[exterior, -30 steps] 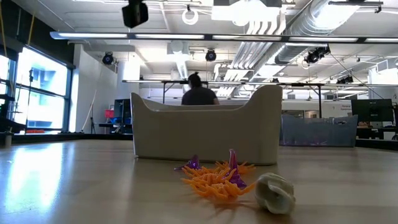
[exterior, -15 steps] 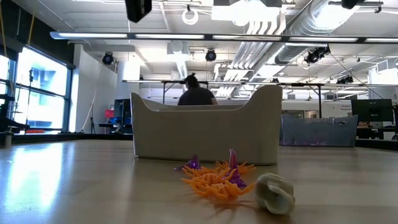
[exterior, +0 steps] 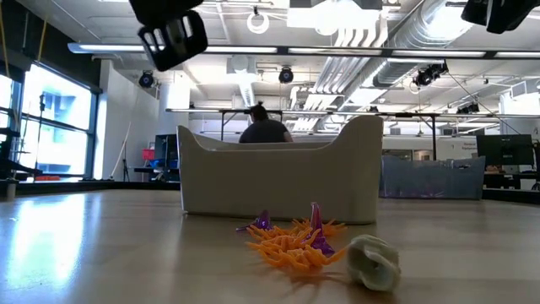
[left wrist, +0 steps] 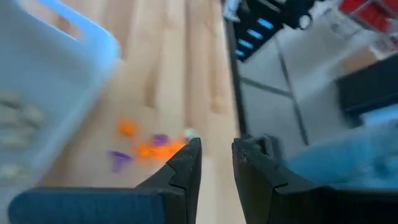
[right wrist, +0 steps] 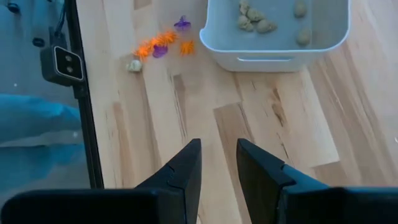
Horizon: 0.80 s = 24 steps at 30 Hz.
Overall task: Sort Halloween decoration
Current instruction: Put the violet witch hat toy into the black bin
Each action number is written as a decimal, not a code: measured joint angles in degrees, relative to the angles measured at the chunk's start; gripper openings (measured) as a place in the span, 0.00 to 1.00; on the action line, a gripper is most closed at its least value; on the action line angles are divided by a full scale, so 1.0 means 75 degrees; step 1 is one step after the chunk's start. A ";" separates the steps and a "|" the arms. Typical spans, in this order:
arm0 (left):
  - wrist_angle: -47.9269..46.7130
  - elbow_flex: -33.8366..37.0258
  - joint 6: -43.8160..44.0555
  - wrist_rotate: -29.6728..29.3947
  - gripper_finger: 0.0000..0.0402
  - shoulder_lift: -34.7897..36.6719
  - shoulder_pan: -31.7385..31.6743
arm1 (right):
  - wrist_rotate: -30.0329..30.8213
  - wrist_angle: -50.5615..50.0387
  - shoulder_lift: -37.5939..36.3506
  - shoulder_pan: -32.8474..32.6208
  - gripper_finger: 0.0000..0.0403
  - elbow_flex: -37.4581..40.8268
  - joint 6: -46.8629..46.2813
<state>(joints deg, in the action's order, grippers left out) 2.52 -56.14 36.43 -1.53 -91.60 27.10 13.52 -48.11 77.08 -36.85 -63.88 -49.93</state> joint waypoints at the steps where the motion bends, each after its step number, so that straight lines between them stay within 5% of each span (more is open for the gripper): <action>1: 0.0073 -0.0076 0.0202 0.0082 0.19 -0.0125 0.0071 | 0.0000 0.0015 0.0008 0.0005 0.23 0.0000 -0.0066; 6: 0.0348 -0.0297 0.1645 0.0136 0.19 -0.0400 0.0319 | 0.0003 0.0060 0.0014 0.0021 0.23 0.0002 -0.0132; 17: 0.0631 -0.0256 0.1353 0.0861 0.19 -0.0465 0.0332 | 0.0033 0.0176 0.0020 0.0063 0.23 0.0003 -0.0911; 24: 0.0628 -0.0285 -0.0149 0.1168 0.19 -0.0272 -0.0051 | 0.0035 0.0174 0.0023 0.0063 0.23 0.0003 -0.1109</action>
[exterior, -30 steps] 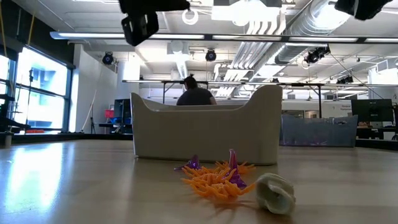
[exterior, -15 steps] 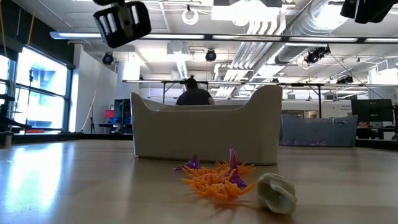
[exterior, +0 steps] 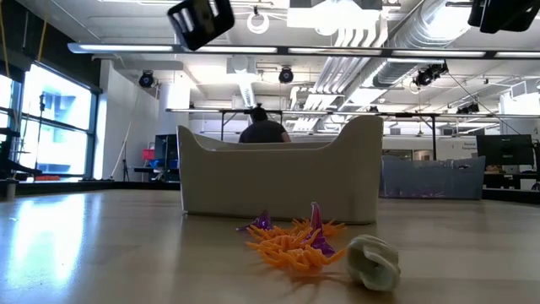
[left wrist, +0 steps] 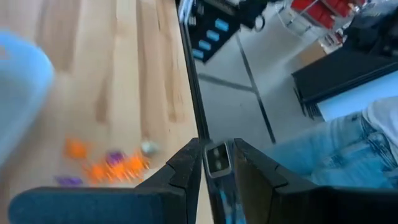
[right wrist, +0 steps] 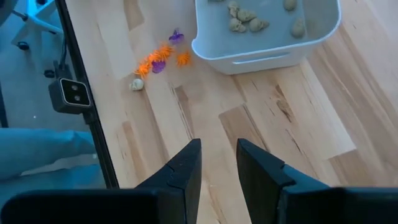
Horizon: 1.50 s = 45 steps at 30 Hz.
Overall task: Sort Halloween decoration
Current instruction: Put the violet witch hat toy into the black bin
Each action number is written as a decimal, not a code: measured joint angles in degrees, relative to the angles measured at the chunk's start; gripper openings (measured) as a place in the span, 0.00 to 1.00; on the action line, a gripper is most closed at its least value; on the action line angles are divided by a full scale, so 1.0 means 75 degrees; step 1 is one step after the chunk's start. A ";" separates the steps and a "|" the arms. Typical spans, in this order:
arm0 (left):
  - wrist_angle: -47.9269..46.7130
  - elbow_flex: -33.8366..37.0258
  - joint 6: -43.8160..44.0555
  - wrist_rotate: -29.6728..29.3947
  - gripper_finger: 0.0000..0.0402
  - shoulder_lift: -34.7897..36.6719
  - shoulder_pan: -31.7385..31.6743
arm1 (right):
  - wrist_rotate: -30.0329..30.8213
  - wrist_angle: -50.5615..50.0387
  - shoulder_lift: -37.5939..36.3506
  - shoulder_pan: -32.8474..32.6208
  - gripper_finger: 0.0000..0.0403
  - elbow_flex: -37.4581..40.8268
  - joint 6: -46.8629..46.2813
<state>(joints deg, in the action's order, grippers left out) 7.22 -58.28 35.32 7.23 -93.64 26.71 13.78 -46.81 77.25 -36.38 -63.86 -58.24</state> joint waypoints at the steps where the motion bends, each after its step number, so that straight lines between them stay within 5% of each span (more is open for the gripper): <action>1: 0.0027 -0.0016 -0.0155 -0.0003 0.19 0.0054 -0.0076 | -0.0002 -0.0008 0.0000 0.0000 0.23 0.0000 -0.0088; 16: 0.0050 -0.0020 -0.1201 -0.1420 0.19 0.0398 -0.0680 | 0.0000 -0.0015 0.0000 -0.0020 0.23 0.0000 -0.0234; 45: 0.0388 -0.0012 0.0274 -0.1918 0.19 0.0337 -0.1285 | 0.0166 -0.0102 0.0000 -0.0020 0.23 0.0000 0.0179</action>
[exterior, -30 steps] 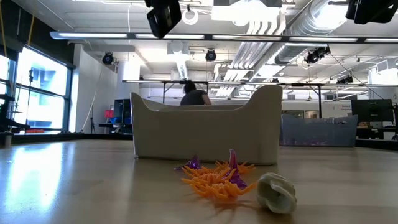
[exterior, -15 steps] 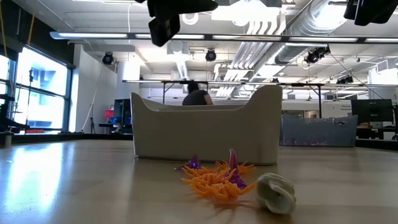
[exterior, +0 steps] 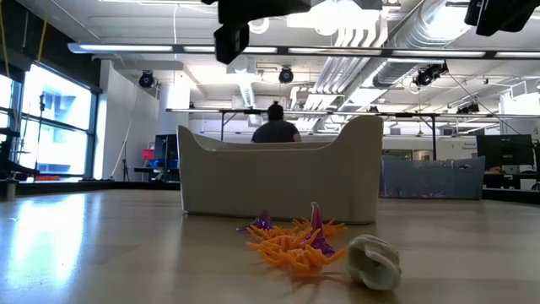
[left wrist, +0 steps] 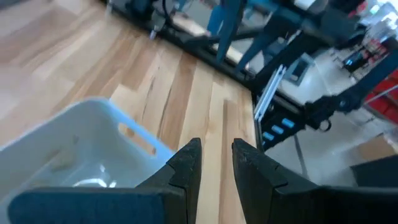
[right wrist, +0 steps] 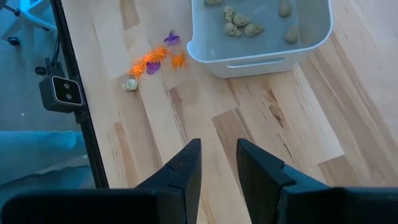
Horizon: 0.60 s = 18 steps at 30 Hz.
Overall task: Sort Halloween decoration
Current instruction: Put the violet witch hat toy into the black bin
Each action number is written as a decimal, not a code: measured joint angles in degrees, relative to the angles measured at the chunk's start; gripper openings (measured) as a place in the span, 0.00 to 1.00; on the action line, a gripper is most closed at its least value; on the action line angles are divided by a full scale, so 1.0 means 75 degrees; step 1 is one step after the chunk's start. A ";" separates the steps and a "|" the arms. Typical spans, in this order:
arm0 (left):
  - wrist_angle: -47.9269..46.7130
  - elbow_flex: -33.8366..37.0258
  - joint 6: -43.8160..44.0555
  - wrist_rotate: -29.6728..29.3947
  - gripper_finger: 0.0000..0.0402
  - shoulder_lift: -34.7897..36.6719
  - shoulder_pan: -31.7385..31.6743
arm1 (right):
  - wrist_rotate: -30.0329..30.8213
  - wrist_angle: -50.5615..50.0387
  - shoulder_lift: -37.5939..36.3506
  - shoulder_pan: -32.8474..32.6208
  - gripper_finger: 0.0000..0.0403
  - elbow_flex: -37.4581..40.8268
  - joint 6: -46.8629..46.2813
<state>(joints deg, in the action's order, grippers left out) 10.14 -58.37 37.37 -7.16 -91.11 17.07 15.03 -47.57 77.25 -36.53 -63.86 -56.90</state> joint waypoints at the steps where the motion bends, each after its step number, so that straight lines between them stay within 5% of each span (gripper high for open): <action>1: 0.0130 0.0000 -0.0012 -0.0010 0.19 0.0000 -0.0044 | 0.0001 0.0000 0.0000 0.0000 0.23 -0.0001 0.0000; 13: 0.0898 0.0000 0.0739 -0.0206 0.19 0.0000 -0.0301 | -0.0002 -0.0026 0.0000 0.0000 0.23 -0.0003 -0.0009; 18: 0.1136 -0.0012 0.0980 0.1104 0.19 0.0000 -0.0336 | -0.0096 -0.0026 0.0000 0.0000 0.23 -0.0003 -0.0228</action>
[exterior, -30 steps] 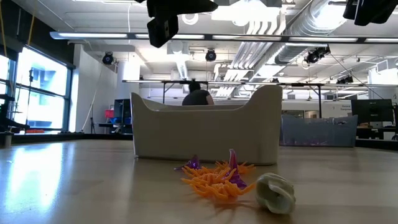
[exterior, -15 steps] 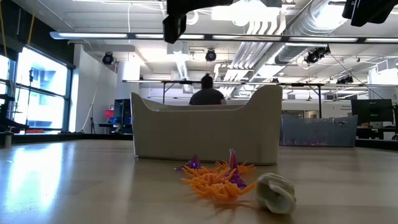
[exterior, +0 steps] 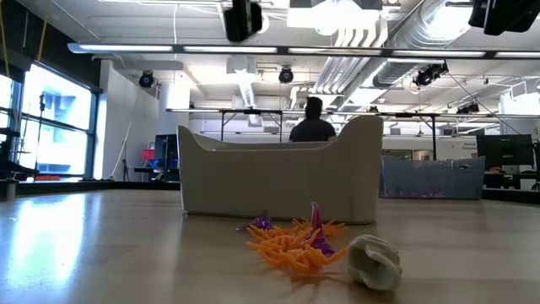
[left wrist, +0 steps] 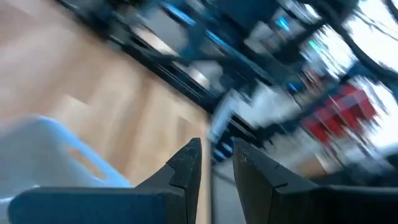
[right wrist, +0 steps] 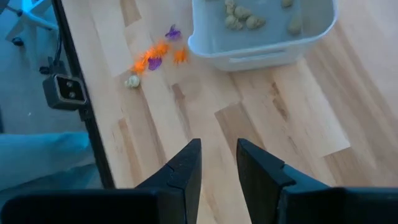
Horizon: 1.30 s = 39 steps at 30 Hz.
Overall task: Sort Halloween decoration
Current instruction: Put the violet witch hat toy into the black bin
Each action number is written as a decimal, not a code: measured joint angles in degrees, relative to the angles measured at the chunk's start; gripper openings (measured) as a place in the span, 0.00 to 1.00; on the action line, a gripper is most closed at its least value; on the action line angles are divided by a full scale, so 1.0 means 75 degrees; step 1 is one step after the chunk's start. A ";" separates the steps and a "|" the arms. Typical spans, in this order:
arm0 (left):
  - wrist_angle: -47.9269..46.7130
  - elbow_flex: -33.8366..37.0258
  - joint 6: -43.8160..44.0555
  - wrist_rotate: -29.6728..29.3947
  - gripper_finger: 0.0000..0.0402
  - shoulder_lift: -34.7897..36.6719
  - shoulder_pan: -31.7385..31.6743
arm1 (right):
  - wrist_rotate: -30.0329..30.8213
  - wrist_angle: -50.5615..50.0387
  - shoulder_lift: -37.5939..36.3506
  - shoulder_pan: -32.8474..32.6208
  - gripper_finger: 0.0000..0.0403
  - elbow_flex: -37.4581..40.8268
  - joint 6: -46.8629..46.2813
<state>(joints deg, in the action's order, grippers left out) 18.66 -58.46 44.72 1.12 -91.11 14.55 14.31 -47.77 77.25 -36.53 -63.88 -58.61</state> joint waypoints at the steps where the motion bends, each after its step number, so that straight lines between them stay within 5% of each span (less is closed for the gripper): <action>1: -0.0026 -0.0062 -0.0064 0.0185 0.19 0.0000 0.0125 | -0.0082 0.0000 0.0000 0.0000 0.23 0.0000 -0.0001; 13: -0.4613 -0.1593 -0.2300 0.0142 0.19 0.0003 0.0891 | -0.0508 -0.0015 0.0000 0.0000 0.23 0.0000 -0.0025; 19: -0.5912 -0.1672 -0.4162 -0.0722 0.19 0.0001 0.1321 | -0.0508 -0.0031 0.0000 0.0000 0.23 0.0000 -0.0395; 24: -0.6082 -0.1672 -0.5123 -0.1547 0.19 0.0000 0.1675 | -0.0508 -0.0038 0.0000 0.0000 0.23 0.0000 -0.0410; 39: -0.5586 -0.1675 -0.4779 -0.1655 0.19 -0.1516 0.2181 | -0.0327 -0.0122 0.0003 0.0000 0.23 0.0000 -0.0991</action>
<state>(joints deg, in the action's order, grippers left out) -23.24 -71.02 8.88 -11.29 -102.48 30.91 11.86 -48.69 77.28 -36.53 -63.88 -66.04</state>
